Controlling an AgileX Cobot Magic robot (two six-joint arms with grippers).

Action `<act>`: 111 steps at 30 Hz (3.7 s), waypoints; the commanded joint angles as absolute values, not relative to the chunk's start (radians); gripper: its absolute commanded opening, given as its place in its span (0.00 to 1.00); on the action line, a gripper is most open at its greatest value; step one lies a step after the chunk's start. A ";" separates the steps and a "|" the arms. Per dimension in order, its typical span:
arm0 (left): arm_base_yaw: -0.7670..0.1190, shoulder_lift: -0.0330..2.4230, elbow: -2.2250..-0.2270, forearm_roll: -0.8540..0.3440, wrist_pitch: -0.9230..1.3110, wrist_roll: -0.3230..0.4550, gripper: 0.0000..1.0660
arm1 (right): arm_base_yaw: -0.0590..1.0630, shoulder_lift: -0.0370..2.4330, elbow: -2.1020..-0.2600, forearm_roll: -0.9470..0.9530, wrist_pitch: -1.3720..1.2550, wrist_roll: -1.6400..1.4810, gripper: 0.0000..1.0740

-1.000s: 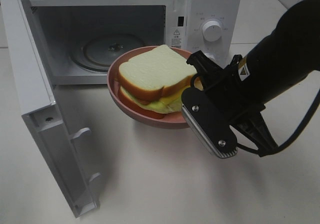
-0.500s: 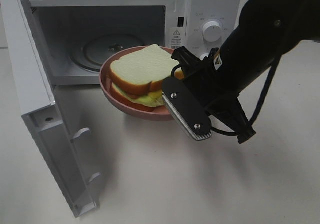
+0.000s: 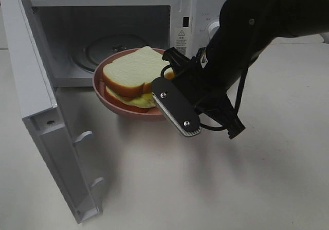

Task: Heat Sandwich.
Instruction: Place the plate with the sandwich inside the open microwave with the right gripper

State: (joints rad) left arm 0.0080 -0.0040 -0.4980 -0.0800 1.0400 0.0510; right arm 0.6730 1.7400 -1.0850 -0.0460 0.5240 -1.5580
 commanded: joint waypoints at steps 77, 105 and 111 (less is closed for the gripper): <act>0.009 -0.030 -0.494 -0.083 1.037 0.049 0.92 | 0.676 2.358 -2.050 -0.156 0.837 -1.254 0.01; 0.009 -0.030 -0.494 -0.082 1.037 0.049 0.92 | 0.662 2.433 -2.107 -0.203 0.739 -1.162 0.15; 0.009 -0.030 -0.494 -0.082 1.037 0.049 0.92 | 0.662 2.433 -2.107 -0.201 0.737 -1.124 0.35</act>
State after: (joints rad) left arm 0.0080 -0.0040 -0.4980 -0.0800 1.0400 0.0510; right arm 0.6650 2.4370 -2.1010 -0.2000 0.7360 -1.1380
